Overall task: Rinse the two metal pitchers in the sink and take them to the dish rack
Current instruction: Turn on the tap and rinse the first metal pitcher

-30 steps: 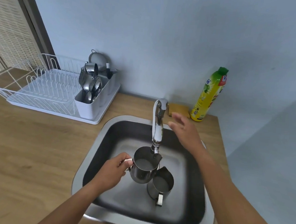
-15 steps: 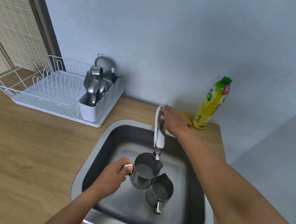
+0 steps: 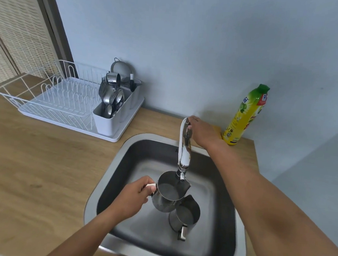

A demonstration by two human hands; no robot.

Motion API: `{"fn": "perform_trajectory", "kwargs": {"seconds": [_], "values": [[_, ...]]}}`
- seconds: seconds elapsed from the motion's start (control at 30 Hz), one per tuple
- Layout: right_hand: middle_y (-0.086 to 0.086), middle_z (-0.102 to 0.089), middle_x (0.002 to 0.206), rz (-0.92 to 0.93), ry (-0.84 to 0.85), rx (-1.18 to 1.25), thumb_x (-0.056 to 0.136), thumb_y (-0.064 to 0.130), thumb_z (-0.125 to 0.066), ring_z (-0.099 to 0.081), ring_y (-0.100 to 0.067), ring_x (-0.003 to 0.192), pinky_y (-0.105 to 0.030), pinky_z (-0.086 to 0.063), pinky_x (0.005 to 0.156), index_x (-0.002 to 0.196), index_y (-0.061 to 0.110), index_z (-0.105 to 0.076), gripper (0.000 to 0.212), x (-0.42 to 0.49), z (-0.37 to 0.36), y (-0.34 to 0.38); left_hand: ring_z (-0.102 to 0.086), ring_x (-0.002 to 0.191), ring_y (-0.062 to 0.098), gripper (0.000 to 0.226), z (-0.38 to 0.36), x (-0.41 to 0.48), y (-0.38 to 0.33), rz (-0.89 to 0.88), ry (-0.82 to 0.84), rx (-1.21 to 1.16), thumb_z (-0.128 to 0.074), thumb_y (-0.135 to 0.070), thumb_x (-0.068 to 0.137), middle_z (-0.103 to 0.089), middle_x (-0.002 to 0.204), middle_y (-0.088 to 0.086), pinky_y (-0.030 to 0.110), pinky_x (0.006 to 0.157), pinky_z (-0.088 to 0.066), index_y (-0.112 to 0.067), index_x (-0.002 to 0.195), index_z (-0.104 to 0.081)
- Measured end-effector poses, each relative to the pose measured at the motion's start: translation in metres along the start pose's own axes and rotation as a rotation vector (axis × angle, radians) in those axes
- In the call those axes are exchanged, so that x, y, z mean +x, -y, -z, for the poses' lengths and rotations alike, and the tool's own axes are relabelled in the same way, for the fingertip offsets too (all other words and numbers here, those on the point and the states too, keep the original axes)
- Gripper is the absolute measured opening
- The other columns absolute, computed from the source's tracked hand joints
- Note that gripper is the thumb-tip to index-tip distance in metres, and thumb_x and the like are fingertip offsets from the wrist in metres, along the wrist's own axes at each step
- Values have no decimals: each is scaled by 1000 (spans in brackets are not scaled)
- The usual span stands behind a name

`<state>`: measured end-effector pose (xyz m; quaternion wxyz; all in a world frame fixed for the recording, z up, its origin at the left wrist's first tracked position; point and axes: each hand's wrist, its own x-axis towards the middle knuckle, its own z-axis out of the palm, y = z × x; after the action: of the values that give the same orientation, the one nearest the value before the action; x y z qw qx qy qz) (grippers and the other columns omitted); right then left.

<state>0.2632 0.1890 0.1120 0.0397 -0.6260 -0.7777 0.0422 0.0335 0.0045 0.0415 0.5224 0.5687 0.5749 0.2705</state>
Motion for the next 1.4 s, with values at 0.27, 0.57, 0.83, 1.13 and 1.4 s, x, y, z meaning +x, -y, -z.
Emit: {"fn": "perform_trajectory", "kwargs": {"seconds": [0.27, 0.57, 0.83, 1.13, 1.4], "values": [[-7, -52, 140, 3, 1, 60, 103, 16, -40, -55, -30, 120, -28, -32, 78, 126, 12, -50, 26, 5, -1, -2, -65, 97, 22, 13, -1, -1, 1, 11, 0, -16, -52, -21, 100, -67, 96, 5, 19, 77, -52, -15, 94, -62], [-7, -32, 158, -134, -60, 409, 103, 23, -39, -31, -24, 144, -38, -29, 114, 151, 15, -29, 50, -19, -4, 5, -65, 98, 28, 14, -1, 1, 2, 17, -7, -16, -53, -23, 100, -67, 97, 9, 21, 77, -55, -14, 94, -62], [-9, -27, 159, -467, 258, 534, 89, 31, -60, -37, -30, 140, -50, -36, 113, 155, 25, -19, 77, -148, -63, 0, -64, 89, 14, 15, 1, 2, 5, -11, -12, -32, -52, -22, 100, -67, 93, 4, 21, 76, -57, -12, 94, -63], [-2, -31, 155, -525, 246, 420, 73, 61, -66, -31, -23, 142, -37, -29, 115, 156, 21, -7, 109, -225, -131, 36, -64, 85, 15, 16, 1, 4, 11, -25, -12, -45, -53, -22, 99, -66, 91, 7, 20, 72, -56, -12, 91, -63], [-5, -24, 159, -536, 166, 441, 78, 44, -73, -32, -24, 143, -37, -34, 113, 156, 17, -10, 103, -200, -129, 3, -66, 89, 16, 14, -2, 4, 14, -2, -14, -25, -53, -21, 100, -68, 93, 4, 18, 71, -56, -14, 92, -63]]}}
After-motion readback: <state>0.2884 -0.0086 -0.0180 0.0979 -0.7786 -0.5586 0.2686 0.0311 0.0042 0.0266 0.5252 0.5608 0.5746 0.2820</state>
